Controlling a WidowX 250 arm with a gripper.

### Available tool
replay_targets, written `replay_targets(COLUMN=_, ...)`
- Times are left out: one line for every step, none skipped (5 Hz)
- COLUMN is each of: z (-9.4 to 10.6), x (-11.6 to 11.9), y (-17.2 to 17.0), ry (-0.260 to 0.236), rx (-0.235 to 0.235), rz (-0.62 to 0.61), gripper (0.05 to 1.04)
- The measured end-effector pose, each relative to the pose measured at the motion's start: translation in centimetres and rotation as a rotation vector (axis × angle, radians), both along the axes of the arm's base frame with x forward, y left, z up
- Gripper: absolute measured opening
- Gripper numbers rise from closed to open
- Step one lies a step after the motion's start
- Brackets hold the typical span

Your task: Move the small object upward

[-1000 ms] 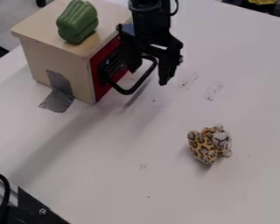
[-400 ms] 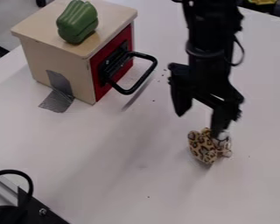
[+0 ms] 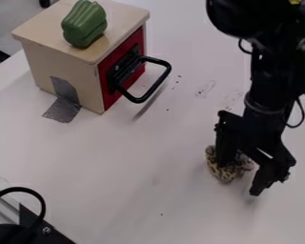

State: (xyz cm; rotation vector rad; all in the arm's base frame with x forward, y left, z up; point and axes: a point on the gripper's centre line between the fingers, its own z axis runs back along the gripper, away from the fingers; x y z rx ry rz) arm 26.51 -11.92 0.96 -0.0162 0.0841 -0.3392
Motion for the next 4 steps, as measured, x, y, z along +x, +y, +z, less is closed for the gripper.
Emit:
replay_targets(z=-1.0, x=0.8, y=0.1, ry=0.029, rx=0.045, rz=-0.004, gripper=0.998)
replay_targets(z=-1.3, x=1.0, y=0.4, ry=0.039, rx=0.077, rz=-0.009, gripper=0.963)
replay_targets(z=-1.5, x=0.8, y=0.9, ry=0.044, rx=0.089, rz=-0.014, gripper=0.704)
replay_targets(z=-1.5, x=0.7, y=1.2, ry=0.045, rx=0.097, rz=-0.016, gripper=0.433)
